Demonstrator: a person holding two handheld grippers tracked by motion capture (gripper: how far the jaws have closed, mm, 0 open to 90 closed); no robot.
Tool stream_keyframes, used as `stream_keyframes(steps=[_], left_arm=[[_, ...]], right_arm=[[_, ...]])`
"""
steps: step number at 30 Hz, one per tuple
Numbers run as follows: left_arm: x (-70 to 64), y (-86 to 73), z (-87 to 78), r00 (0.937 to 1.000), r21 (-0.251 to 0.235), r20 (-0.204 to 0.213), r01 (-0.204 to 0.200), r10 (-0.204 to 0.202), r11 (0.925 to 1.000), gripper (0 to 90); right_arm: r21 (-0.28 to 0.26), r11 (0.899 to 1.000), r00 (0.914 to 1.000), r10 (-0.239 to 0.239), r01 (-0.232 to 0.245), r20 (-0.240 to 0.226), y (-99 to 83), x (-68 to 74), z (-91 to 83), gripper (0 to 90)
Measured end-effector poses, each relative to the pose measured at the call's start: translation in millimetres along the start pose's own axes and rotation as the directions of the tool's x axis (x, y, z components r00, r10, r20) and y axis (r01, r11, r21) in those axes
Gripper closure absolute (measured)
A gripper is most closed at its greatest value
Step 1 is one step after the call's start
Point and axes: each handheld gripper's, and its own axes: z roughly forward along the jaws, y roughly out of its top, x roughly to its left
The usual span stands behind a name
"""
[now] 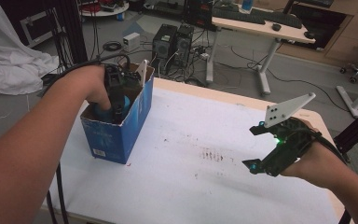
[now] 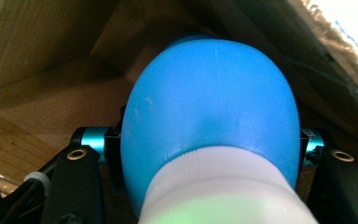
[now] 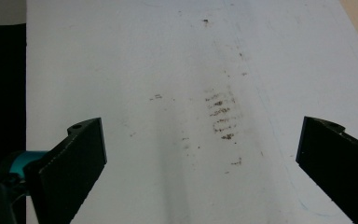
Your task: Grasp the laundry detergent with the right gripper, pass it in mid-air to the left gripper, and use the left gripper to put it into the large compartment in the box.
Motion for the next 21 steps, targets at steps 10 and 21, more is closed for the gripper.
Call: stream_keyframes(steps=[10, 21], left_arm=[[-1.9, -2.5, -11.2, 0.9995, -0.013, -0.013, 0.028, -0.028, 0.9995, 28.3], [-6.4, -6.2, -25.4, 0.9996, -0.020, -0.018, 0.021, -0.021, 0.9996, 25.9]], right_arm=[[-0.005, 1.000, 1.0000, 0.001, -0.001, 0.000, -1.1, 0.5, 0.1, 0.8], [-0.006, 1.000, 1.0000, 0.005, -0.005, -0.001, -3.2, 0.2, -2.5, 0.8]])
